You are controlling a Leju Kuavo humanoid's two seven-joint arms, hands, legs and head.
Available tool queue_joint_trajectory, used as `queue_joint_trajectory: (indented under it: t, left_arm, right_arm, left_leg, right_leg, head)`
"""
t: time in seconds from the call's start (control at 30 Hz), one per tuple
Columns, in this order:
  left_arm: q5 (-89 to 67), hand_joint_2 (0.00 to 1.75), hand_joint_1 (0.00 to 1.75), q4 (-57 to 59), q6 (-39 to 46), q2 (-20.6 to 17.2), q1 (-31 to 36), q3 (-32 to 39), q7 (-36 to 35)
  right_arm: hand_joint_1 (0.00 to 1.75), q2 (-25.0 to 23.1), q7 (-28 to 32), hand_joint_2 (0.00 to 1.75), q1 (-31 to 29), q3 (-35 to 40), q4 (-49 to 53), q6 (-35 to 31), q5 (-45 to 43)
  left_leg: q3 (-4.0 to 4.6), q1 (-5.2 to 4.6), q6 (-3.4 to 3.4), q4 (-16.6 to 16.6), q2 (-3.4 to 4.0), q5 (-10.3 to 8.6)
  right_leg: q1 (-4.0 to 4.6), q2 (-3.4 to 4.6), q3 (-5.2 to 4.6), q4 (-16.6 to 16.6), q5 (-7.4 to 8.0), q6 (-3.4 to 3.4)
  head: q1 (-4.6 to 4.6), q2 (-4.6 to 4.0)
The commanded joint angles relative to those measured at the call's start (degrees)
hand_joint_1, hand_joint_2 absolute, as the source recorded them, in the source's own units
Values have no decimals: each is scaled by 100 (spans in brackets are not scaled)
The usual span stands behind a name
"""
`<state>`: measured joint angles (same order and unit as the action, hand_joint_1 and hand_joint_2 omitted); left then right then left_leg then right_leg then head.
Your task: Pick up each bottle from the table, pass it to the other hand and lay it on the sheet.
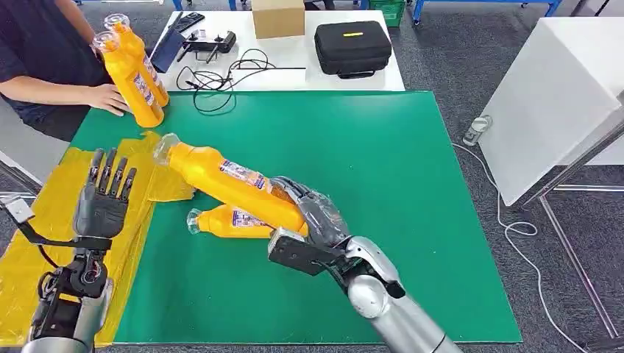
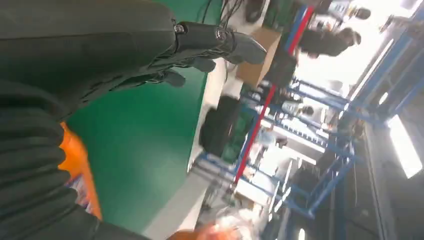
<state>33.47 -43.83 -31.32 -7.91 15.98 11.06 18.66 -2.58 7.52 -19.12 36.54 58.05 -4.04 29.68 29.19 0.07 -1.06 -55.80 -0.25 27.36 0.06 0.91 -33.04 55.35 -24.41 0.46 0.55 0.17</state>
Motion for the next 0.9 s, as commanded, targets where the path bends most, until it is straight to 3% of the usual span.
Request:
queue_joint_trajectory:
  t: [0.03,0.43,0.6,0.9]
  left_arm:
    - [364,175,0,-888,38,345,-290,-969,-369]
    - [553,175,0,-991,69,312,-306,-1272,-421]
    - [675,175,0,-930,61,232,-188,-1609,-382]
    - [856,175,0,-392,42,212,221,-1746,-324]
  right_arm:
    - [175,-422,51,175,-800,-93,-805,-316,189]
    - [175,-650,205,175,-1095,-2,-1351,-379,138]
    - [175,-1096,237,175,-1453,194,-1841,-416,182]
    - [175,-1559,168,175,-1202,871,-2024,-397,504]
  left_leg:
    - [0,3,4,-10,-5,4]
    - [0,1,2,0,-3,1]
    - [6,1,4,-4,4,1]
    - [-4,7,7,3,-6,1]
  right_leg:
    - [3,-14,5,5,-4,7]
    - [1,-5,2,-1,0,3]
    - [0,0,-5,6,1,3]
    - [10,-12,6,-1,-4,1]
  head:
    - [0,0]
    - [0,-2]
    - [0,0]
    - [0,-2]
